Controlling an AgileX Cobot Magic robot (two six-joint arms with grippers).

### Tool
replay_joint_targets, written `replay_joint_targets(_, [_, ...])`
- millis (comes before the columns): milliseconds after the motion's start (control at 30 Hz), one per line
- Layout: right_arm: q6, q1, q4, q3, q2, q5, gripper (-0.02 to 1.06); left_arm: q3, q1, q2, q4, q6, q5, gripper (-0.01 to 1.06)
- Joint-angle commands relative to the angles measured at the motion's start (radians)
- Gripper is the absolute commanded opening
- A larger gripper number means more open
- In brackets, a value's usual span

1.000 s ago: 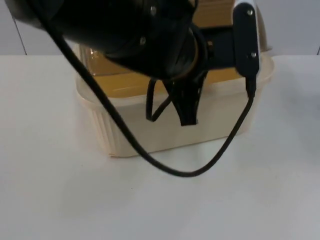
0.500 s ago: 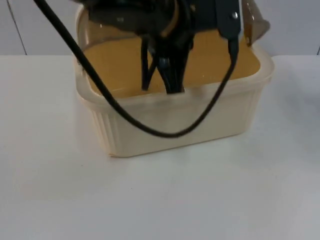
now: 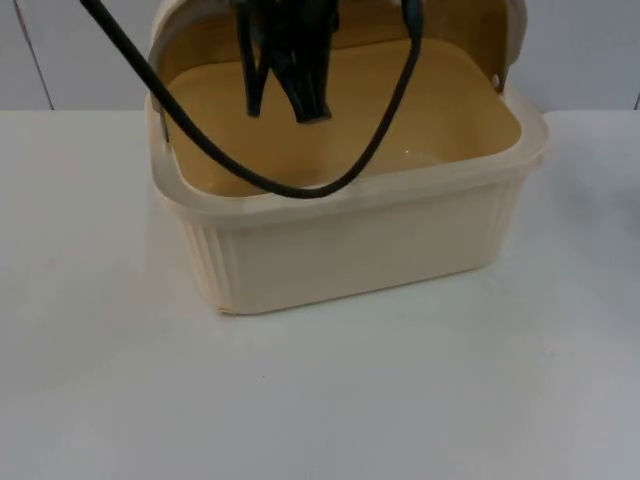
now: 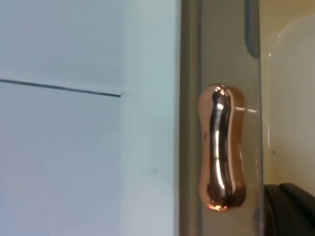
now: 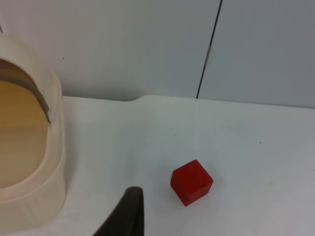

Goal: Open the box lid with the left hand, place the block into the box with the right hand, then close the box lid with the left hand.

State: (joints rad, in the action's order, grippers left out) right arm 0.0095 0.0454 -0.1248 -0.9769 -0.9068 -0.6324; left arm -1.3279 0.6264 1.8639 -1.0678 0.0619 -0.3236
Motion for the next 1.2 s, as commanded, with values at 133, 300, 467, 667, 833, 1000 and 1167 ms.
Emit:
replay_joint_targets(133, [-0.001, -0.002, -0.005, -0.008, 0.001, 0.0, 1.05, -0.004, 0.054, -0.082, 0.16, 0.003, -0.083, 0.0])
replay_joint_targets(300, [-0.001, -0.002, -0.005, -0.008, 0.001, 0.0, 1.05, 0.023, 0.105, -0.169, 0.377, -0.046, -0.13, 0.0])
replay_joint_targets(467, [-0.001, -0.002, -0.005, -0.008, 0.001, -0.002, 1.05, 0.098, 0.116, -0.302, 0.639, -0.054, -0.121, 0.0])
replay_joint_targets(667, [-0.001, -0.002, -0.004, -0.008, 0.001, -0.006, 1.05, 0.197, 0.039, -0.474, 0.793, -0.054, -0.116, 0.0])
replay_joint_targets(833, [-0.001, -0.002, -0.001, -0.008, 0.001, -0.006, 1.05, 0.208, -0.134, -0.554, 0.9, -0.054, -0.146, 0.0])
replay_joint_targets(1000, [-0.001, -0.002, -0.001, -0.008, 0.001, -0.006, 1.05, 0.208, -0.39, -0.593, 0.954, -0.029, -0.118, 0.0])
replay_joint_targets(1167, [0.001, -0.002, -0.001, -0.008, 0.001, -0.002, 1.05, 0.206, -0.581, -0.606, 0.96, -0.029, -0.103, 0.0])
